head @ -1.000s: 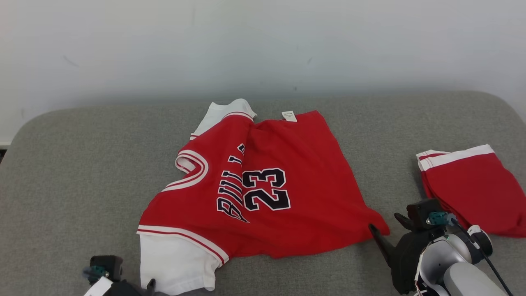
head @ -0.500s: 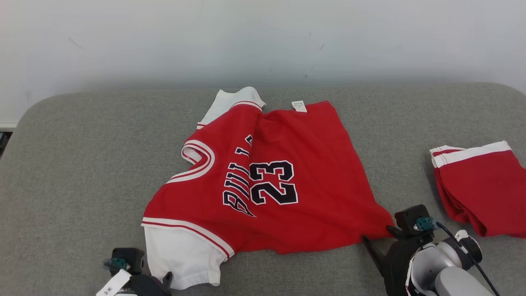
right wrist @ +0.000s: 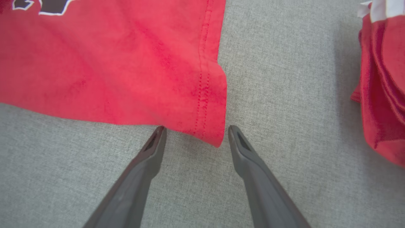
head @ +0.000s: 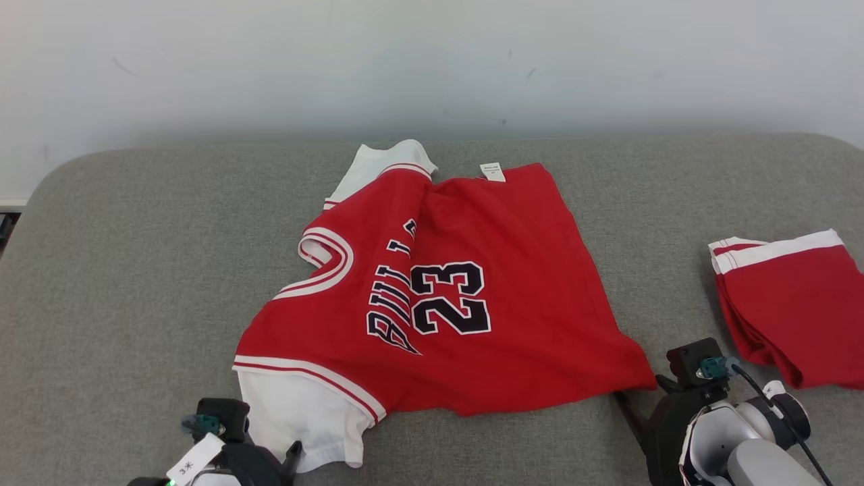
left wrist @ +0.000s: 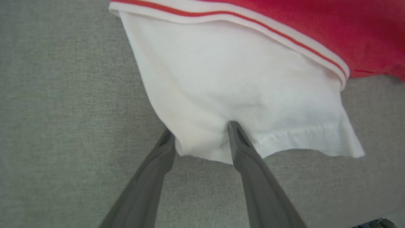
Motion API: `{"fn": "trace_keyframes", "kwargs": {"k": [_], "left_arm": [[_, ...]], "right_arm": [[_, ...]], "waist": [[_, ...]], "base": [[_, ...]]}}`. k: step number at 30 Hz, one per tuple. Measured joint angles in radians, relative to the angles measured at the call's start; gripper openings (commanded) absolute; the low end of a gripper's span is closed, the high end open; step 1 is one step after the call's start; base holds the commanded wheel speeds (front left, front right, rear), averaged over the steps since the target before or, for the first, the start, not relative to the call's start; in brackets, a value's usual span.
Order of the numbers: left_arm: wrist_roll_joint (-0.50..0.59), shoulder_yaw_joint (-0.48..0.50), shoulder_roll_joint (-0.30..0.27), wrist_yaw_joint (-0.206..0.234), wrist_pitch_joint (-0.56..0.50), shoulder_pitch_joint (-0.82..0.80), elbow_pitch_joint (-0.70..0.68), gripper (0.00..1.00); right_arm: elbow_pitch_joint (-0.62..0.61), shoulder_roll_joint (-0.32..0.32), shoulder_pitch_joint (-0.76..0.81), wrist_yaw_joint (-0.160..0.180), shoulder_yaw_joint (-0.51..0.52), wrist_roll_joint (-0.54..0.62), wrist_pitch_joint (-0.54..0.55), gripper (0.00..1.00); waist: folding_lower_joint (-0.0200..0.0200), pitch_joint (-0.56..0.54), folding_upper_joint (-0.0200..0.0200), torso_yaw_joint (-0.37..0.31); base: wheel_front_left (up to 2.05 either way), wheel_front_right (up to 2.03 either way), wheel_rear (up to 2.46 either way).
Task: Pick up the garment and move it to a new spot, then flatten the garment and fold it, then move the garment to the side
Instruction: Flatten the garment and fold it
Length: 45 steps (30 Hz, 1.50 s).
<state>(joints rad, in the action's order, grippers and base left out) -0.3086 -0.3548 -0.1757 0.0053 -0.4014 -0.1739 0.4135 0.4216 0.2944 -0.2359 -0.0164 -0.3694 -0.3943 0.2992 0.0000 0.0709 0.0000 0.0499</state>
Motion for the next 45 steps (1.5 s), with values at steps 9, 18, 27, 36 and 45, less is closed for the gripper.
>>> {"fn": "trace_keyframes", "kwargs": {"k": [9,18,27,36,45], "left_arm": [[0.0,-0.006,0.001,-0.006,0.001,-0.011,0.003,0.67],[0.0,-0.01,0.004,-0.016,0.012,-0.017,0.022,0.0],[-0.02,0.018,0.005,-0.023,0.065,-0.014,-0.016,0.0],[-0.141,0.132,0.042,-0.006,0.207,0.11,-0.282,0.0],[-0.333,0.21,0.096,-0.051,0.285,0.137,-0.677,0.0]], "right_arm": [[0.028,-0.011,-0.019,-0.011,-0.004,-0.01,-0.011,0.8],[0.041,-0.013,-0.023,-0.022,-0.016,-0.01,-0.036,0.0],[-0.029,-0.012,-0.005,-0.038,0.035,-0.062,-0.093,0.0],[-0.337,0.028,0.132,-0.073,0.134,-0.204,-0.157,0.0],[-0.73,0.036,0.196,-0.081,0.251,-0.349,-0.183,0.0]], "waist": [[0.0001,0.018,0.0,0.014],[0.0,0.004,0.0,0.013],[0.0,-0.038,0.0,0.003],[-0.0002,-0.078,0.0,-0.003],[-0.0002,-0.062,-0.0001,-0.014]], "base": [[0.0,0.0,0.0],[0.0,0.0,0.0],[0.0,0.0,0.0],[0.0,0.0,0.0],[0.0,0.0,0.0]]}}
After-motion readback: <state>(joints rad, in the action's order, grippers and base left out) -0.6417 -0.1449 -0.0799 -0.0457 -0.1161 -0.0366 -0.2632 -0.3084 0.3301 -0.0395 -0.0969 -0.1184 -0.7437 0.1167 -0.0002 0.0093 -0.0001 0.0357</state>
